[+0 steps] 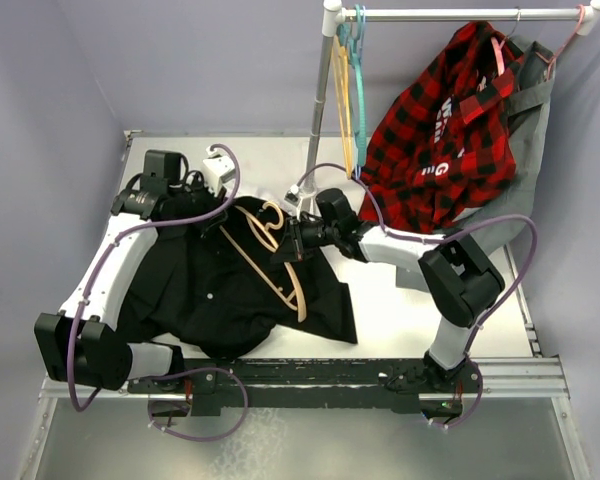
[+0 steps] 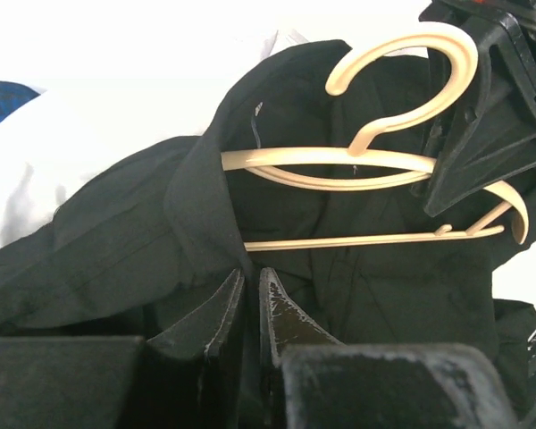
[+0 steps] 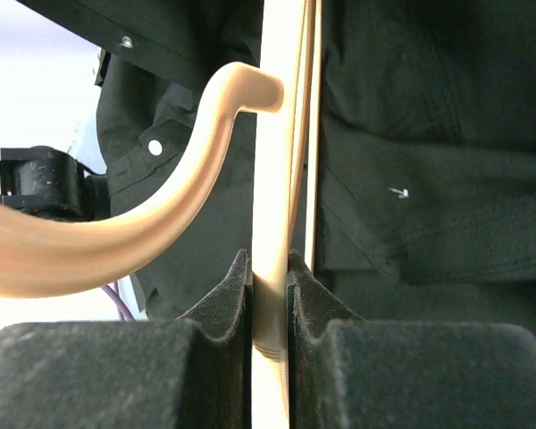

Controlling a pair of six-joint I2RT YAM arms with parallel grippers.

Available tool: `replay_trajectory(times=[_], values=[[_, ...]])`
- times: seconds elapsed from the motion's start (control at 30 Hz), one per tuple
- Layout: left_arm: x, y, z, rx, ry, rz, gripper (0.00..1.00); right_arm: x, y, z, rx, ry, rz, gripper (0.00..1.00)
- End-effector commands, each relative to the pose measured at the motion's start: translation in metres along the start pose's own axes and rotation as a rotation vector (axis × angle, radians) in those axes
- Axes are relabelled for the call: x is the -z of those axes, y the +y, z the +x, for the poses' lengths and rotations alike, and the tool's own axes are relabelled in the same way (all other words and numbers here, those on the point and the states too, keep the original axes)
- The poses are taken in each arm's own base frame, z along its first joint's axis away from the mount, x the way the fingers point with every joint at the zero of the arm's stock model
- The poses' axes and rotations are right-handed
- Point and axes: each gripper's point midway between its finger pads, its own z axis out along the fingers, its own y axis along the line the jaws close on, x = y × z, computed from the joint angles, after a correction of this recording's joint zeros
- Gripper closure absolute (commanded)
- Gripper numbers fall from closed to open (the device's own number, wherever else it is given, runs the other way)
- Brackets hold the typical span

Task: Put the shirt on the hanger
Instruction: Hang the shirt on the hanger.

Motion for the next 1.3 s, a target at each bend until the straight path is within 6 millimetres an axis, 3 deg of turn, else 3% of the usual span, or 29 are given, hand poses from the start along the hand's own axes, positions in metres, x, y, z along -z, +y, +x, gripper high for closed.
replay_trajectory(times=[0.0, 0.17, 0.27, 0.5, 0.53, 0.6, 0.63, 0.73, 0.9, 1.07, 1.27], values=[[0.016, 0.005, -0.021, -0.132, -0.064, -0.057, 0.85, 0.015, 0.025, -0.037, 0.157, -0.030, -0.032, 1.00], [0.017, 0.041, -0.024, -0.177, -0.028, -0.219, 0.79, 0.018, 0.045, -0.059, 0.233, -0.006, -0.069, 1.00], [0.016, 0.053, -0.029, -0.187, -0.021, -0.266, 0.78, 0.021, 0.050, -0.062, 0.253, -0.003, -0.072, 1.00], [0.006, 0.048, -0.031, -0.171, -0.020, -0.214, 0.77, 0.014, 0.051, -0.066, 0.261, 0.004, -0.099, 1.00], [0.004, 0.045, -0.030, -0.166, -0.021, -0.200, 0.69, 0.011, 0.048, -0.068, 0.260, 0.006, -0.098, 1.00], [0.000, 0.036, -0.031, -0.159, -0.027, -0.170, 0.31, 0.005, 0.045, -0.071, 0.255, 0.015, -0.103, 1.00], [-0.003, 0.031, -0.030, -0.158, -0.025, -0.149, 0.20, 0.003, 0.046, -0.071, 0.252, 0.019, -0.111, 1.00], [-0.011, 0.010, -0.031, -0.167, -0.016, -0.099, 0.00, -0.001, 0.045, -0.074, 0.250, 0.016, -0.117, 1.00], [-0.021, -0.008, -0.034, -0.149, -0.017, -0.094, 0.01, -0.002, 0.039, -0.073, 0.239, 0.015, -0.112, 1.00], [-0.025, -0.003, -0.028, -0.098, -0.012, -0.144, 0.01, 0.003, 0.031, -0.075, 0.215, 0.000, -0.109, 1.00], [-0.034, 0.013, -0.003, -0.080, 0.000, -0.253, 0.15, 0.008, 0.030, -0.079, 0.203, -0.028, -0.135, 1.00]])
